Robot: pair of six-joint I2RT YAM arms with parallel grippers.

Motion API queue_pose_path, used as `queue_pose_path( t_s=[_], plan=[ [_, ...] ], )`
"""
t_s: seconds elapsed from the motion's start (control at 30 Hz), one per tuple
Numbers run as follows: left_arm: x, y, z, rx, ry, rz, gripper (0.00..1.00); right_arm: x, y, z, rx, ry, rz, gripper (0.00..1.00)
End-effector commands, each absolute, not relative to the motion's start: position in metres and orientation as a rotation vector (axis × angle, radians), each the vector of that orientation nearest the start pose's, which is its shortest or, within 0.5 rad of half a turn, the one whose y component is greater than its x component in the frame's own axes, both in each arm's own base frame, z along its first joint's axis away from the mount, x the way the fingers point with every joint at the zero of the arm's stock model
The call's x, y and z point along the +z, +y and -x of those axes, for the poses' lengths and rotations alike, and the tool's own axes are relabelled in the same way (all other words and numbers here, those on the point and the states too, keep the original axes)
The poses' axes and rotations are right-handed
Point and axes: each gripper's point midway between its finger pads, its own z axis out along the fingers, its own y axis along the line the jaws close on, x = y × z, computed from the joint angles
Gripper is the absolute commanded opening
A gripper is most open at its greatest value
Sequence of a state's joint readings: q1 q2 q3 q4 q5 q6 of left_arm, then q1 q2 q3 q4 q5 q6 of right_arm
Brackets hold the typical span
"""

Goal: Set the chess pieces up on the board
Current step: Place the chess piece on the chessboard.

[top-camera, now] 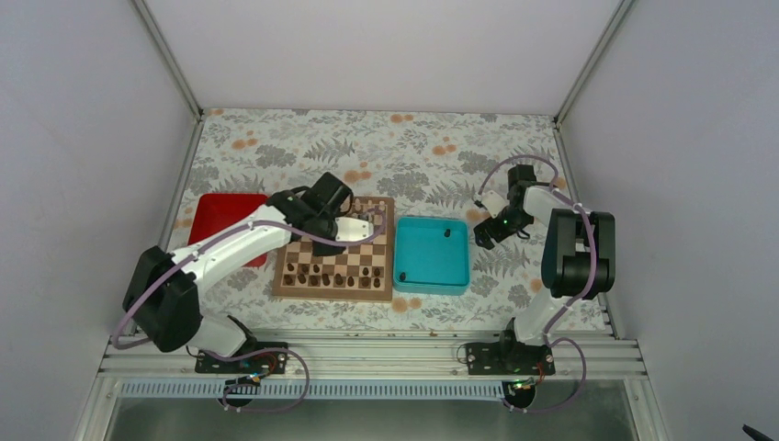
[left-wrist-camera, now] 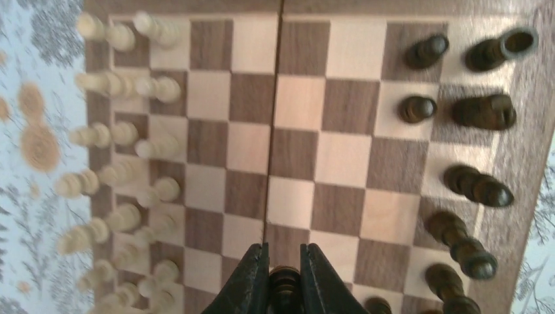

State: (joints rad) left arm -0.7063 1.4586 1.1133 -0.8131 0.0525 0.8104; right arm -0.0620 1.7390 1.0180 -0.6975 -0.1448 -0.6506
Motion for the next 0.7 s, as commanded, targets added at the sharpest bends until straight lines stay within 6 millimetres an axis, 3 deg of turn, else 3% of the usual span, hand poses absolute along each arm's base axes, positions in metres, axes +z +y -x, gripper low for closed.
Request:
queue_pose_path(
  t_s=[0.0, 0.27, 0.67],
  plan=[
    [0.118, -0.212, -0.244, -0.053, 1.99, -1.852, 0.12, 0.015, 0.003, -0.33, 0.13, 2.827, 0.843, 1.0],
    [0.089, -0.192, -0.231, -0.049, 2.046, -1.869, 0.12, 0.011, 0.003, -0.328, 0.134, 2.842, 0.841, 1.0],
    [0.067, -0.196, -0.222, -0.131, 2.076, -1.925, 0.12, 0.008, 0.002, -0.326, 0.13, 2.851, 0.843, 1.0]
  ],
)
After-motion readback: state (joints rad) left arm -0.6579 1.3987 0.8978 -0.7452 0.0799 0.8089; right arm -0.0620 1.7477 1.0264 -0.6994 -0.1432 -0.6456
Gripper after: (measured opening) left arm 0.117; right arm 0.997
